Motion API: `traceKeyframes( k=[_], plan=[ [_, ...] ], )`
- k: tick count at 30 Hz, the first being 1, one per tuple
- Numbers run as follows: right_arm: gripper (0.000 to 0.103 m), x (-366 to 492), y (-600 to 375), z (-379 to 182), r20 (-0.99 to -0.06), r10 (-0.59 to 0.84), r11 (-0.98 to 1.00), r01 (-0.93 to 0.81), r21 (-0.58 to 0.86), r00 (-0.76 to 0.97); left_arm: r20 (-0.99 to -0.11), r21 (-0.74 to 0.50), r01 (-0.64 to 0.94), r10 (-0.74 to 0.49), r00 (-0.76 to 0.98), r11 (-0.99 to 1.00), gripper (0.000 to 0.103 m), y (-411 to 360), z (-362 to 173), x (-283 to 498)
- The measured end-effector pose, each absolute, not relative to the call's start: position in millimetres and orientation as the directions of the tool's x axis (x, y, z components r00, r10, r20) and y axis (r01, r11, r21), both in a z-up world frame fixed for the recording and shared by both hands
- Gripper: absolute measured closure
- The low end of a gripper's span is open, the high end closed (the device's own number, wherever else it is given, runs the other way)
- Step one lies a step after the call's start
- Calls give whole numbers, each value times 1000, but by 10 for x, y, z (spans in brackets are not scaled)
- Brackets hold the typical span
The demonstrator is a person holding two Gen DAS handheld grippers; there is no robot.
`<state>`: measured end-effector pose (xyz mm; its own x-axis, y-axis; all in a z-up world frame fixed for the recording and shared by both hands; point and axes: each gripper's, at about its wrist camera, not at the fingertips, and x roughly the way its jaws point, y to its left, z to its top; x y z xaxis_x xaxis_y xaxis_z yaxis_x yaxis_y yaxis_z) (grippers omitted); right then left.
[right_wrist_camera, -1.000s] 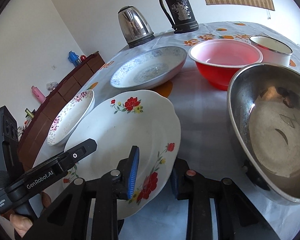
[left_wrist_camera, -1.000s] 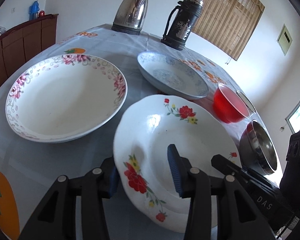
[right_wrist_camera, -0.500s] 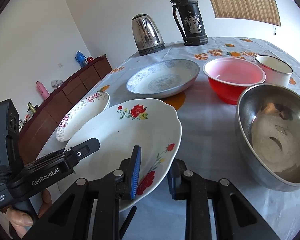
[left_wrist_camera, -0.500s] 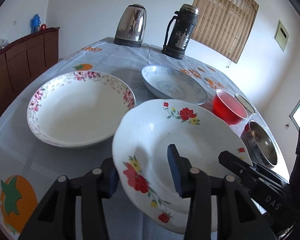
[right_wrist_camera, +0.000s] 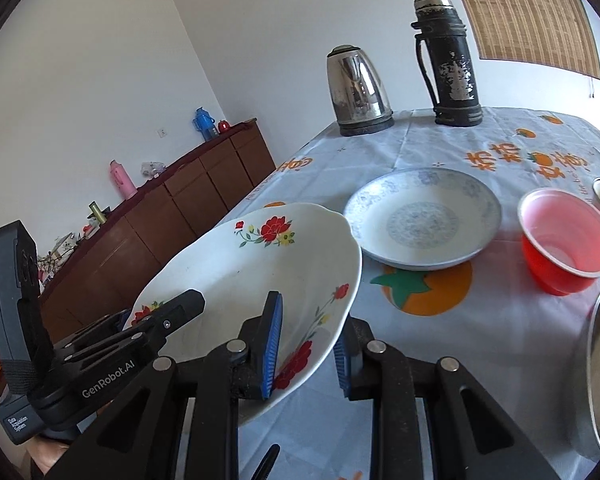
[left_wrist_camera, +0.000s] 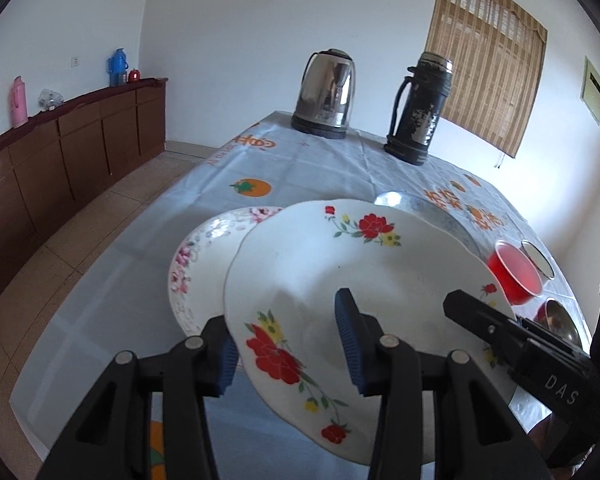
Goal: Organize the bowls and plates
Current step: 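Lift the red-flower plate and carry it toward the pink-rimmed plate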
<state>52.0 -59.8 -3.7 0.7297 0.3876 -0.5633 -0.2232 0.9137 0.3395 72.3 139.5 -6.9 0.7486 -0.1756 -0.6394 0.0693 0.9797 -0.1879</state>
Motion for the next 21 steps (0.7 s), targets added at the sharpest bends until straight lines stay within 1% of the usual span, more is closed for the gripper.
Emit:
traceKeyframes(
  k=[7, 10, 13, 21],
  plan=[
    [77, 904, -308, -302, -617, 452, 885, -235, 402, 644, -675, -151, -13, -93, 732, 988, 61, 1623, -254, 951],
    [77, 953, -204, -275, -621, 430, 898, -242, 367, 655, -694, -152, -20, -93, 714, 988, 61, 1661, -342, 1027],
    [77, 999, -154, -264, -626, 405, 911, -239, 335, 666, -696, -159, -21, -97, 711, 987, 61, 1663, -354, 1067],
    [77, 1194, -72, -315, -642, 385, 922, -243, 301, 663, -702, -165, -38, -91, 707, 986, 61, 1722, -331, 1163]
  ],
)
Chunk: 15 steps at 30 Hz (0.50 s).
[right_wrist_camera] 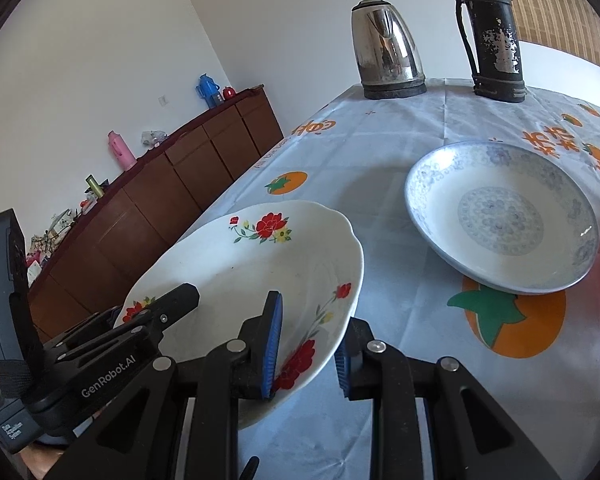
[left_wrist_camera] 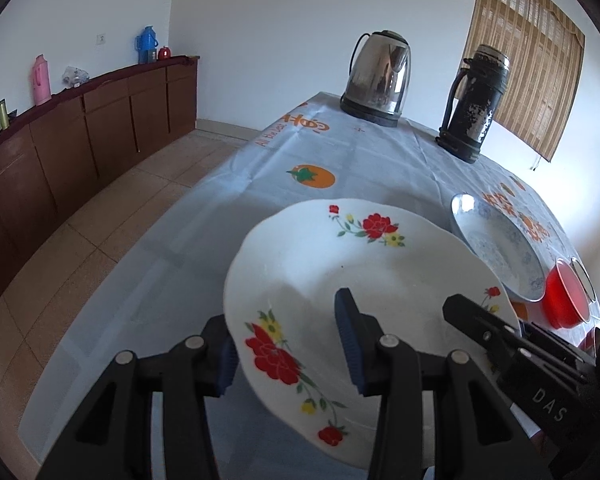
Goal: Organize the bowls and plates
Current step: 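Lift the red-flower plate and carry it toward the pink-rimmed plate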
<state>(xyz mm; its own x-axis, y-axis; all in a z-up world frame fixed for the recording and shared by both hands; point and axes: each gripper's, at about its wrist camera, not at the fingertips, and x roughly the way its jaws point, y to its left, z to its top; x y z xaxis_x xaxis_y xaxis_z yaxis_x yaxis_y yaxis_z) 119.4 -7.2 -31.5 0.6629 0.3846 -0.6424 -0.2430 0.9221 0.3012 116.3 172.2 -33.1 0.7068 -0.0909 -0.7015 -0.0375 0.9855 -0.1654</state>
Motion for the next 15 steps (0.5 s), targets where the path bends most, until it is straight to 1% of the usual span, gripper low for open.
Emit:
traceKeyframes(
  k=[7, 11, 15],
  plan=[
    [77, 1277, -71, -344, -639, 396, 917, -253, 307, 659, -723, -191, -56, -102, 683, 980, 61, 1746, -325, 1202],
    [76, 1288, -118, -357, -628, 427, 901, -248, 356, 651, -734, -184, -58, -98, 672, 981, 61, 1732, -317, 1212],
    [76, 1282, -117, -361, -624, 432, 898, -248, 362, 651, -744, -186, -71, -94, 661, 980, 61, 1728, -310, 1217]
  ],
)
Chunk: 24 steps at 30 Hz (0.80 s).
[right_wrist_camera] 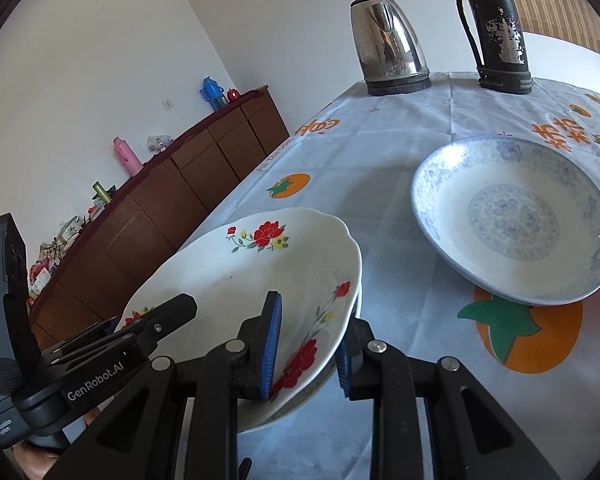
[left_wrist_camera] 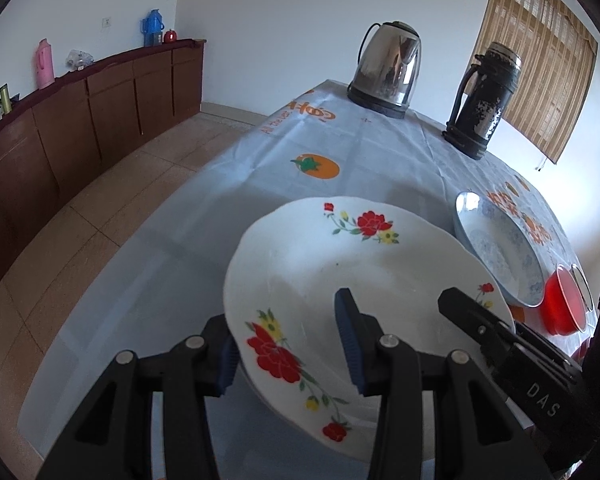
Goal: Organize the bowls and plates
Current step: 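Lift the red-flower plate and carry it toward the pink-rimmed plate, then lower the red-flower plate onto the pink-rimmed plate and open the left gripper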
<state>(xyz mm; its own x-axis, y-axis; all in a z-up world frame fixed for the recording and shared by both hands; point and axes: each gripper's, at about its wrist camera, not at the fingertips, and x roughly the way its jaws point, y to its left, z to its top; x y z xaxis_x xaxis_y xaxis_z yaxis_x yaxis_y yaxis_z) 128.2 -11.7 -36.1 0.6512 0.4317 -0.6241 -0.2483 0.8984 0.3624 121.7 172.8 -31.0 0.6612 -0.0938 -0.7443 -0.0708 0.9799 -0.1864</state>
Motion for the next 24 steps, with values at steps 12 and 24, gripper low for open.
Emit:
traceKeyframes(
  k=[12, 24],
  plan=[
    [75, 1237, -125, -330, -627, 413, 909, -256, 330, 660, -772, -150, -92, -59, 633, 984, 61, 1680, -306, 1236],
    [75, 1207, -135, -317, -625, 417, 907, -259, 332, 660, -787, -152, -107, -55, 615, 983, 61, 1677, -283, 1226]
  ],
)
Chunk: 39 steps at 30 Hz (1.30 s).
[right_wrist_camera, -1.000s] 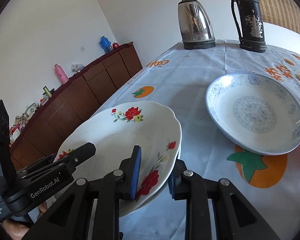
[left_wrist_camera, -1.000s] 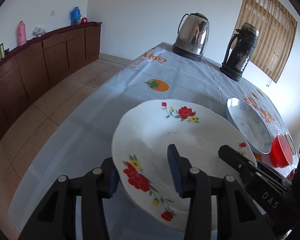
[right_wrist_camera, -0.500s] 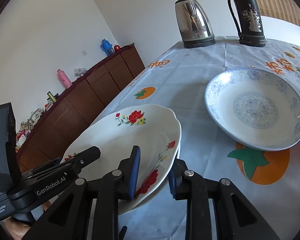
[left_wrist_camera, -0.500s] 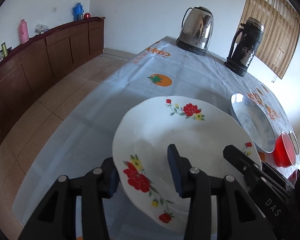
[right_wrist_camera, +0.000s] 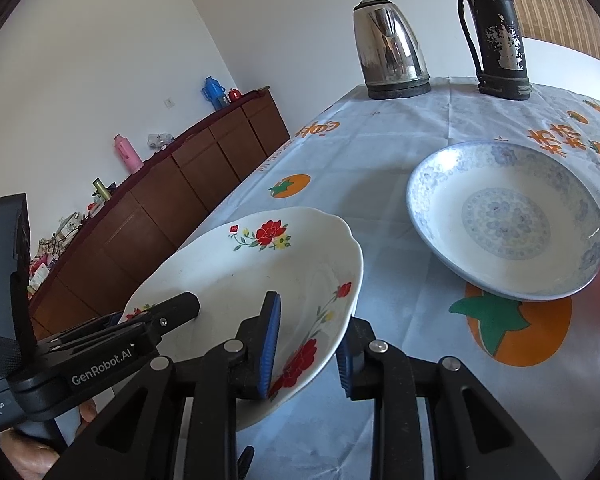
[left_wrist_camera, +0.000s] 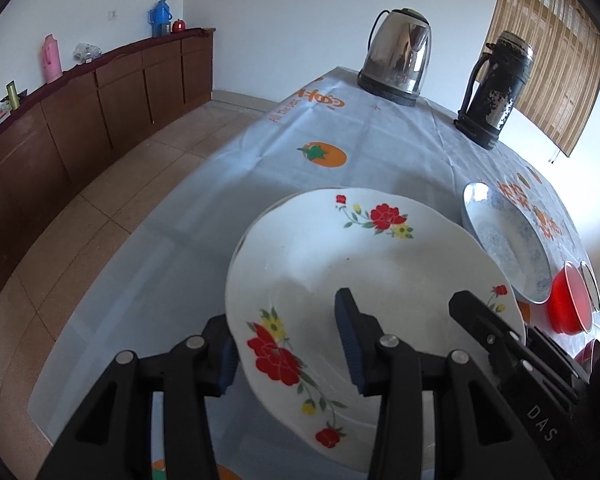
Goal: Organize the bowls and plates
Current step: 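Lower the red-flower plate onto the pink-rimmed plate and open the left gripper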
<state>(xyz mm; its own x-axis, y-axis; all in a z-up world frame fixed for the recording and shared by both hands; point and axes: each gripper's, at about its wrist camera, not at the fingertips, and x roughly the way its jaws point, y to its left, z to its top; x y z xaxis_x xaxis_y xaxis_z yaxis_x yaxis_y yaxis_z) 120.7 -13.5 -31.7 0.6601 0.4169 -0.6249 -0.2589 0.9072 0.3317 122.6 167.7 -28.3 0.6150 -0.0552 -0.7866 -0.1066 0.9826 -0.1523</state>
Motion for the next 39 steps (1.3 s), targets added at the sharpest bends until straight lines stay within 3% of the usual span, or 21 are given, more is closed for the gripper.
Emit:
traceKeyframes(
  k=[10, 14, 24, 29, 31, 39],
  plan=[
    [74, 1190, -88, -303, -640, 379, 925, -256, 280, 669, -800, -139, -134, -31, 599, 981, 60, 1662, -275, 1282],
    [68, 1249, -193, -305, -628, 452, 889, -258, 379, 633, -800, -117, -130, -16, 600, 984, 60, 1644, -275, 1278],
    [68, 1231, -295, -319, -599, 499, 854, -237, 464, 626, -802, -92, -129, 3, 597, 987, 60, 1630, -298, 1292],
    [66, 1194, -219, -293, -635, 411, 907, -219, 361, 654, -766, 14, -153, 109, 634, 988, 60, 1555, -207, 1230],
    [65, 1184, -198, -306, -638, 400, 912, -217, 349, 657, -740, 55, -172, 156, 655, 983, 54, 1559, -148, 1202],
    [61, 1273, -207, -363, -659, 406, 911, -229, 342, 633, -743, 7, -195, 135, 655, 981, 50, 1728, -123, 1170]
  ],
)
